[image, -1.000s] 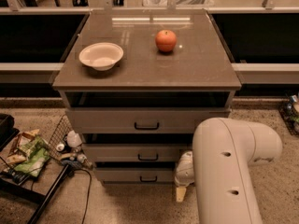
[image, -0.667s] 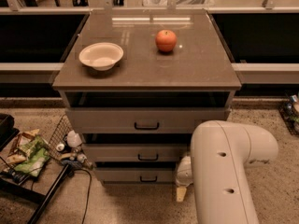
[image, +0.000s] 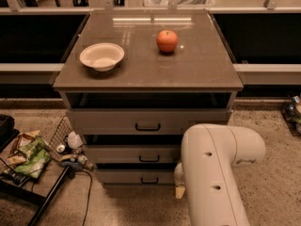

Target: Open bottom drawer

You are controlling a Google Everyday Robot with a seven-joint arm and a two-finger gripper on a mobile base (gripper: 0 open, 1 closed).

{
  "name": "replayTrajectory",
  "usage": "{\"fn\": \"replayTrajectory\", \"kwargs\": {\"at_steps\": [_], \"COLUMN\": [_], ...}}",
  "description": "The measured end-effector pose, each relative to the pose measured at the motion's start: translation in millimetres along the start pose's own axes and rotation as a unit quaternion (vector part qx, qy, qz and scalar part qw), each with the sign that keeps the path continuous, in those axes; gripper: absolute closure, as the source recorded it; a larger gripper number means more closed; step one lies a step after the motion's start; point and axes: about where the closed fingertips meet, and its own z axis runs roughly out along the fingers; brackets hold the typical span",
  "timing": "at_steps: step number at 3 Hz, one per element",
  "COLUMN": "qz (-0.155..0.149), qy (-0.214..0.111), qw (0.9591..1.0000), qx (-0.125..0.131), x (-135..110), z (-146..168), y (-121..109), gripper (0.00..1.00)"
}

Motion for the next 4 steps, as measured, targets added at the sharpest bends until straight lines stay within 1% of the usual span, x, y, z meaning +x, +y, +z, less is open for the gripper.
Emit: {"fn": "replayTrajectory", "kwargs": {"at_steps": [1,3,4], "qz": [0.005,0.007,0.007], "qy": [0.015,0.02,0.02], "qw": [0.9998,0.9996,0.9996], "qx": [-0.015,-0.018,-0.018], "x": [-0.9,2.0,1.9], "z": [7.1,2.9,1.0], "y": [-0.3,-1.2,-1.6], "gripper": [0.41,0.88,1.0]}}
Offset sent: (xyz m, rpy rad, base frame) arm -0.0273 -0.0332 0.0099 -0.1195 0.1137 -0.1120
